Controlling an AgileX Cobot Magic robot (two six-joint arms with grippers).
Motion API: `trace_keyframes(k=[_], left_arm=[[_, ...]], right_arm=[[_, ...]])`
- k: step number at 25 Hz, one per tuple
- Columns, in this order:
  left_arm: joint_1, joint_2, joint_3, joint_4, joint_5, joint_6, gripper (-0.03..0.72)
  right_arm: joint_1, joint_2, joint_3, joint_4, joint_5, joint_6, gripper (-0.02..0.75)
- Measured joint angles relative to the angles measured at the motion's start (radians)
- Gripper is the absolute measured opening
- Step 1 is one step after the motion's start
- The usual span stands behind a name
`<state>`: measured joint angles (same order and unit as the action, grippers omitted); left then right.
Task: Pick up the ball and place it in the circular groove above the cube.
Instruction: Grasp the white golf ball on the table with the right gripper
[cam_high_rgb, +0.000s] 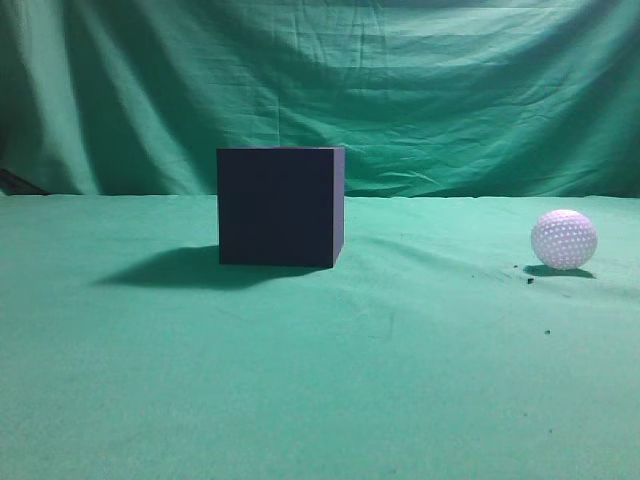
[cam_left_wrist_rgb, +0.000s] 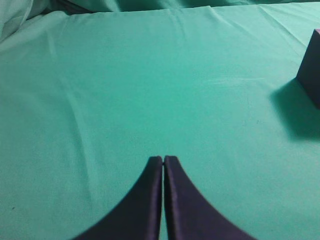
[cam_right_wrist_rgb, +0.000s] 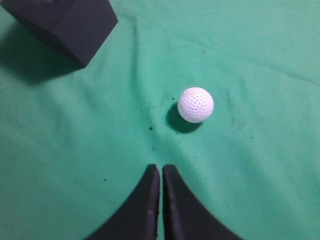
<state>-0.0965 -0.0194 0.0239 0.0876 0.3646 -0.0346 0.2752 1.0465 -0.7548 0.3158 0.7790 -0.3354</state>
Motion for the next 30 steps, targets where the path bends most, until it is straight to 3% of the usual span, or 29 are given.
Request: trace_keyframes(k=[8, 13, 16, 22, 23, 30], left_arm=[[0.000, 0.000, 0.000, 0.000, 0.000, 0.000, 0.000], [0.000, 0.000, 0.000, 0.000, 0.000, 0.000, 0.000], [0.000, 0.000, 0.000, 0.000, 0.000, 0.000, 0.000], [0.000, 0.000, 0.000, 0.000, 0.000, 0.000, 0.000], [0.000, 0.000, 0.000, 0.000, 0.000, 0.000, 0.000], [0.000, 0.000, 0.000, 0.000, 0.000, 0.000, 0.000]], right_arm=[[0.163, 0.268, -0.152, -0.249, 0.072, 0.221, 0.000], [0.184, 0.424, -0.233, -0.361, 0.090, 0.288, 0.000], [0.184, 0.494, -0.254, -0.374, 0.086, 0.299, 0.133], [0.186, 0.600, -0.258, -0.417, 0.012, 0.411, 0.523], [0.186, 0.611, -0.258, -0.432, 0.000, 0.435, 0.552], [0.186, 0.685, -0.262, -0.475, -0.083, 0.496, 0.552]])
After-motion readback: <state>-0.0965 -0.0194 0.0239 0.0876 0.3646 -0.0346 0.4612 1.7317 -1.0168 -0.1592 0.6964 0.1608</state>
